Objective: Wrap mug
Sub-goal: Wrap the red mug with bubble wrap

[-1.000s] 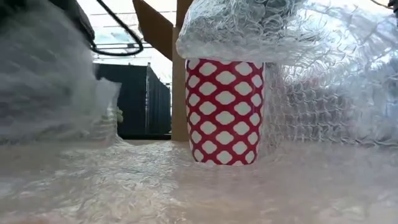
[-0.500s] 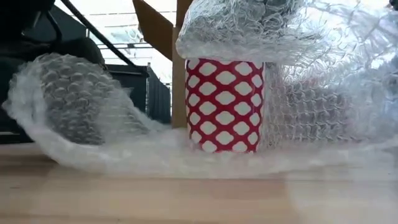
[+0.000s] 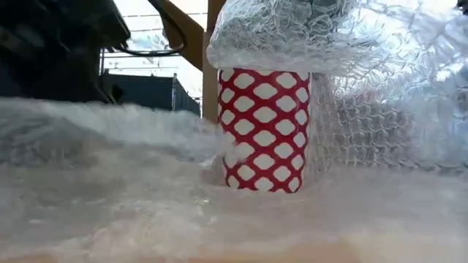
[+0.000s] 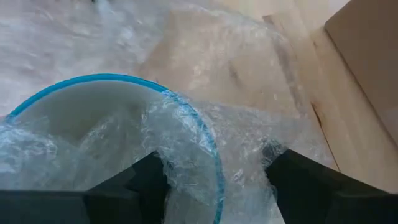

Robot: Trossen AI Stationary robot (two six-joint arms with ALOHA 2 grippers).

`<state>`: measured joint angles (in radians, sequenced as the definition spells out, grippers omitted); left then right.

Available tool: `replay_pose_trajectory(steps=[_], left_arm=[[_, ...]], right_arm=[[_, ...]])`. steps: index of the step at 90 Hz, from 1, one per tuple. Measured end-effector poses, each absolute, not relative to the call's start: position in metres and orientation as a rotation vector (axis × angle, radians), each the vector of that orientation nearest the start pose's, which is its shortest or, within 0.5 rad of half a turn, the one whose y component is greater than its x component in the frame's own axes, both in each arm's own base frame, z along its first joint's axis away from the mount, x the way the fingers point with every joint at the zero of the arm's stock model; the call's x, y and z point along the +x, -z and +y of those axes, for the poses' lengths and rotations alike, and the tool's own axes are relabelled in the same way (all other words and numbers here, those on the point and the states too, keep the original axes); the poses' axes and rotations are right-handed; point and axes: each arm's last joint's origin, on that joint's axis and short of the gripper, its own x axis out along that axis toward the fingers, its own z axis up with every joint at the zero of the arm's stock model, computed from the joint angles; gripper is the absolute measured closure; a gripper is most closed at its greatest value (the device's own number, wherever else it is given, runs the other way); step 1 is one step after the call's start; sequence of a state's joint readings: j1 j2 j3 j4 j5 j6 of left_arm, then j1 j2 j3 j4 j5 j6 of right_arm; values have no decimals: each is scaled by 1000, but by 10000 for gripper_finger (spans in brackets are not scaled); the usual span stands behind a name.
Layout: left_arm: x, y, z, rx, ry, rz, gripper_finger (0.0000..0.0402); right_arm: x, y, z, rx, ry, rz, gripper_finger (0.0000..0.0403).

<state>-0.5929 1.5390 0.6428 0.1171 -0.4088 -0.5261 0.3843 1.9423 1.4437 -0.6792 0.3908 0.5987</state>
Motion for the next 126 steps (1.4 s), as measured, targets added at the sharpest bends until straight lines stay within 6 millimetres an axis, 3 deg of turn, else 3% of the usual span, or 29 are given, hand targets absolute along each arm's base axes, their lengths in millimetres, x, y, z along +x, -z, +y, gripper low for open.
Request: replay_pose_trajectory(steps=[21,52,68,97,113,126], left_arm=[[244,-175,-150,-96,39,600,391],[275,-208,-138,-6,50,349,391],[295,-198,-129,26,95,342,391],[313,-158,-134,-14,133,386,391],[316,-154,-132,-15,126,387,391],[317,-153,-131,-16,125,389,391]], right_arm=[[371,-198,138,95,323,1030,184],[371,-198,139,96,321,1027,184],[373,-199,139,98,312,1012,184],[373,-199,139,99,311,1010,184],[372,-202,139,103,301,1005,184],[364,-222,138,155,256,1003,184]])
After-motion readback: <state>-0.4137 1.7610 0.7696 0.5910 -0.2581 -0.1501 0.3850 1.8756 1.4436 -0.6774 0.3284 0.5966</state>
